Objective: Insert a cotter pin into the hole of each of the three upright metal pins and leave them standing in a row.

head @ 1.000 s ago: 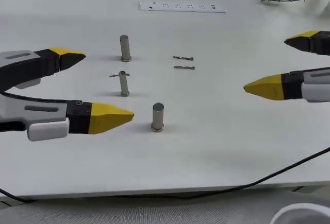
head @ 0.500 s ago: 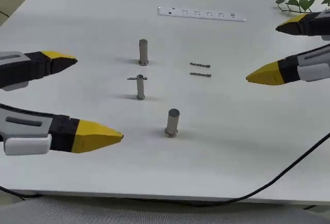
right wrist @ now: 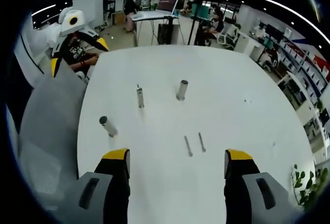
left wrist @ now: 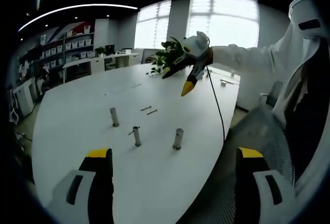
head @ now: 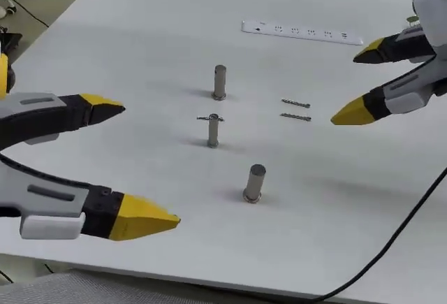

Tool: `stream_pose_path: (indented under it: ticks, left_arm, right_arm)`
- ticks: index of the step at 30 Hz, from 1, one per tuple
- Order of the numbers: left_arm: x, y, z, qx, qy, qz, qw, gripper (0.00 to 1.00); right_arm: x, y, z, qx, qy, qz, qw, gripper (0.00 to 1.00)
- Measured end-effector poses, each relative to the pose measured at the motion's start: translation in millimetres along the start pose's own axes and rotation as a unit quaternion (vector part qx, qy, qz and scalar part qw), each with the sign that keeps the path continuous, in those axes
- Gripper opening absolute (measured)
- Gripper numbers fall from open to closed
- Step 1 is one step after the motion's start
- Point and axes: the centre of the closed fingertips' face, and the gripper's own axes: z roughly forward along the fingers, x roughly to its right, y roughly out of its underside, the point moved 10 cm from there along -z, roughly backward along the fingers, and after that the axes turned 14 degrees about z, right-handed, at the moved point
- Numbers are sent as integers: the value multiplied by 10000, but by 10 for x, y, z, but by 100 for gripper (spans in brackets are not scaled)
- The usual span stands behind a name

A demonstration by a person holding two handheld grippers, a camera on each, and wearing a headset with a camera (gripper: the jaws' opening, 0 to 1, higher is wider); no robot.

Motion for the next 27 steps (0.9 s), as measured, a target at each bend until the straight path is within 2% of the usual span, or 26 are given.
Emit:
stream_pose_path:
  ticks: [3,5,12,15,19,24,27]
  left_arm:
    - [10,25,15,-12,7,-83,10000,99]
    - [17,42,38,-47,21,-96,9999,99]
    - [18,82,117,-107,92,-237,9996,99]
    - [19,95,145,-120,107,-274,9995,99]
    - [8,112,176,-104,87,-335,9993,99]
    - [0,127,196,-121,75,-408,9991,99]
    - [67,73,259,-145,48,-453,9989,99]
  right_arm:
    - [90,-16,145,-163,-145,-83,9997,70]
    - [74,-16,203,-241,-206,-115,9994,68]
    - [231,1,530,-589,-393,-203,9973,51]
    - [216,19,634,-733,-479,-283,9958,46]
    - [264,37,784,-916,-535,-352,9937,42]
    - [335,73,913,-1097,-514,-380,9919,29]
    - [361,88,965,-1166,-494,-351,9913,23]
